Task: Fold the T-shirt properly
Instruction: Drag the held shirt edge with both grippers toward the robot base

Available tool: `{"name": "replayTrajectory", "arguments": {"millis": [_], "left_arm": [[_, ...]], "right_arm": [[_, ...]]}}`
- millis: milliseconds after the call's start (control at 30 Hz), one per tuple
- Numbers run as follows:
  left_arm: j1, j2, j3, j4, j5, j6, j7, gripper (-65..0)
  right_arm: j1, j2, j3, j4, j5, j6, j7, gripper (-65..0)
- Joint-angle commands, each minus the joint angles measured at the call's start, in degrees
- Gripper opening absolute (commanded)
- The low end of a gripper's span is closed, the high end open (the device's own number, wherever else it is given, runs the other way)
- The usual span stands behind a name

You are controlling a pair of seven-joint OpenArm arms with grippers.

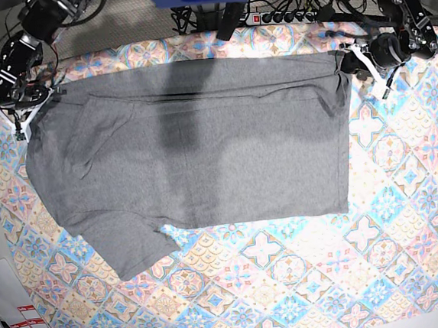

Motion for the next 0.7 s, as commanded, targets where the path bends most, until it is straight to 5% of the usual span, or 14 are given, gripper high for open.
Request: {"name": "replayTrajectory", "arguments": {"millis": [0, 667], "left_arm": [[2.75, -0.98, -0.36, -1.01, 11.34, 2.52, 6.61, -65.0], [9.16, -0.89, -0.36, -1.1, 11.34, 2.52, 2.22, -65.0]], "right_arm": [[-1.1, 0.79, 1.07, -0.26, -4.33, -0.56, -5.38, -64.0], [-2.77, 1.05, 4.32, -0.26, -7.85, -0.56, -5.29, -64.0]]}}
